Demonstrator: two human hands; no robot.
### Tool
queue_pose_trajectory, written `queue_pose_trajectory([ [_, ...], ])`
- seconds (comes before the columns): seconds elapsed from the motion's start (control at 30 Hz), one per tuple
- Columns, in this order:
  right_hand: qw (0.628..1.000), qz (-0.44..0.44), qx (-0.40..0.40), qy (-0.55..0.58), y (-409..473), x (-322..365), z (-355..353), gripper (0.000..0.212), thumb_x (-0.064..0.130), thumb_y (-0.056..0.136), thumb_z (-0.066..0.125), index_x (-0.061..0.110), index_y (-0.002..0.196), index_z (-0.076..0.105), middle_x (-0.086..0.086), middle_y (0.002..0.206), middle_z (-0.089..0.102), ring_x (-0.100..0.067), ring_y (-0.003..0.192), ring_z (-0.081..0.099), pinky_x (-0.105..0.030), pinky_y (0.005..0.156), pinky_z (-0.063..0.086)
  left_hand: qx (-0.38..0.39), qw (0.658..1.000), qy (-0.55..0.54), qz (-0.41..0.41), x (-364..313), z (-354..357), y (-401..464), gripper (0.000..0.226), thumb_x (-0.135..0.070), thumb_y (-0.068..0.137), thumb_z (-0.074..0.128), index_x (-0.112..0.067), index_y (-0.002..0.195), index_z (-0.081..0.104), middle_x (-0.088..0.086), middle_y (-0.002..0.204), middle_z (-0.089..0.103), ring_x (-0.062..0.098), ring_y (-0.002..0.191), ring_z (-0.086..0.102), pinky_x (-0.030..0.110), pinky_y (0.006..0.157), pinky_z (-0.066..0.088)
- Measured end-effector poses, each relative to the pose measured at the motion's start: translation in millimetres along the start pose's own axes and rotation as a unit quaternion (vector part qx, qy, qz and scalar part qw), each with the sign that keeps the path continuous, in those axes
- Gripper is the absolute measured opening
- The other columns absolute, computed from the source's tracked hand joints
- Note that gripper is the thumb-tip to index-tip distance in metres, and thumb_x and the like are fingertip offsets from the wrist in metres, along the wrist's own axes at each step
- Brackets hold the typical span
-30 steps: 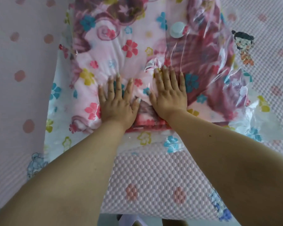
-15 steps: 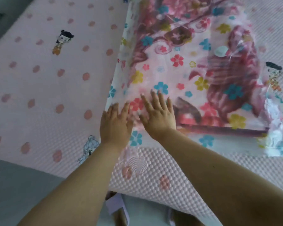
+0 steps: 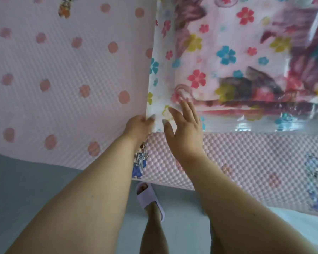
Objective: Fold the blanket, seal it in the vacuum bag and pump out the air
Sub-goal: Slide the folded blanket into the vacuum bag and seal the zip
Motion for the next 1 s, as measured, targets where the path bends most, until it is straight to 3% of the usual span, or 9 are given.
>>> queue_pose_trajectory([
  [0.07,0.994,0.036,-0.097,0.041,-23.5,17.4,5.1,0.017,0.022,0.083,0.063,0.010,0.092,0.070,-0.009,0.102,0.064,-0.024,0.098,0.054,-0.031,0.086,0.041,0.022,0.999,-0.043,0.001,5.7,-2.7,-1.6,0.036,-0.045,0.094,0.054,-0.016,0.075,0.060,-0.007,0.047,0.057,0.006,0.038,0.048,0.019,0.041,0.038],
  [0.13,0.970,0.201,-0.043,0.127,-34.7,26.1,14.8,0.011,0.023,0.082,0.065,0.013,0.077,0.063,0.002,0.078,0.059,-0.016,0.074,0.051,-0.028,0.067,0.041,0.022,0.997,-0.070,0.007,8.2,-4.2,-5.5,0.033,-0.041,0.096,0.054,-0.018,0.072,0.057,-0.008,0.050,0.054,0.007,0.043,0.046,0.022,0.046,0.038],
  [0.2,0.869,0.406,0.109,0.262,-34.8,29.6,29.9,0.024,0.033,0.084,0.064,0.017,0.067,0.059,0.008,0.059,0.058,-0.012,0.056,0.050,-0.023,0.052,0.040,0.012,0.998,-0.050,0.022,7.4,-4.4,-6.3,0.032,-0.040,0.097,0.052,-0.021,0.071,0.057,-0.008,0.058,0.055,0.009,0.052,0.049,0.024,0.053,0.039],
  [0.27,0.762,0.499,0.153,0.383,-28.9,30.0,40.3,0.035,0.033,0.087,0.063,0.016,0.056,0.059,0.003,0.049,0.056,-0.013,0.047,0.049,-0.023,0.047,0.040,0.015,0.999,-0.026,0.036,6.0,-2.8,-6.3,0.034,-0.041,0.098,0.049,-0.020,0.072,0.057,-0.004,0.065,0.056,0.013,0.060,0.050,0.027,0.060,0.041],
  [0.5,0.675,0.562,0.097,0.468,-10.4,32.2,62.9,0.033,0.029,0.084,0.071,0.004,0.065,0.059,-0.007,0.051,0.051,-0.016,0.036,0.044,-0.023,0.038,0.036,0.011,0.999,-0.021,0.032,14.4,4.0,-8.9,0.033,-0.034,0.101,0.042,-0.014,0.080,0.059,0.005,0.078,0.062,0.023,0.072,0.057,0.040,0.070,0.051],
  [0.6,0.609,0.601,0.044,0.516,-7.1,39.2,69.2,0.023,0.018,0.081,0.074,0.001,0.072,0.063,-0.004,0.053,0.059,-0.011,0.034,0.050,-0.018,0.038,0.040,-0.007,0.999,-0.026,0.038,19.9,5.5,-9.0,0.033,-0.031,0.100,0.043,-0.019,0.071,0.054,0.001,0.070,0.060,0.020,0.064,0.055,0.030,0.059,0.043],
  [0.8,0.585,0.628,0.058,0.510,1.5,42.3,83.3,0.026,0.021,0.087,0.064,0.001,0.103,0.065,-0.018,0.109,0.069,-0.031,0.097,0.067,-0.038,0.088,0.053,-0.036,0.997,0.018,0.067,27.0,9.7,-5.8,0.034,-0.033,0.098,0.044,-0.019,0.069,0.053,-0.005,0.068,0.059,0.008,0.062,0.052,0.019,0.050,0.036],
  [0.9,0.573,0.637,0.005,0.515,-1.0,40.0,84.9,0.020,0.019,0.078,0.076,0.001,0.081,0.068,-0.007,0.072,0.071,-0.017,0.062,0.068,-0.033,0.065,0.059,-0.021,0.998,-0.047,0.040,30.7,10.4,-4.5,0.032,-0.032,0.098,0.045,-0.011,0.081,0.061,0.004,0.078,0.068,0.014,0.068,0.060,0.029,0.060,0.049],
  [1.0,0.554,0.637,0.031,0.535,0.9,38.7,83.4,0.020,0.016,0.079,0.077,0.004,0.074,0.062,0.000,0.048,0.060,-0.010,0.035,0.055,-0.018,0.039,0.044,-0.013,0.994,-0.105,0.011,32.1,11.4,-2.7,0.030,-0.031,0.099,0.046,-0.012,0.081,0.062,0.005,0.075,0.067,0.020,0.067,0.061,0.033,0.057,0.049],
])
Point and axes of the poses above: each hand's wrist, its own y-axis towards the middle knuckle, its own z-axis out of the palm, x = y × z, the point moved 1 cm from there along y, towards the middle knuckle
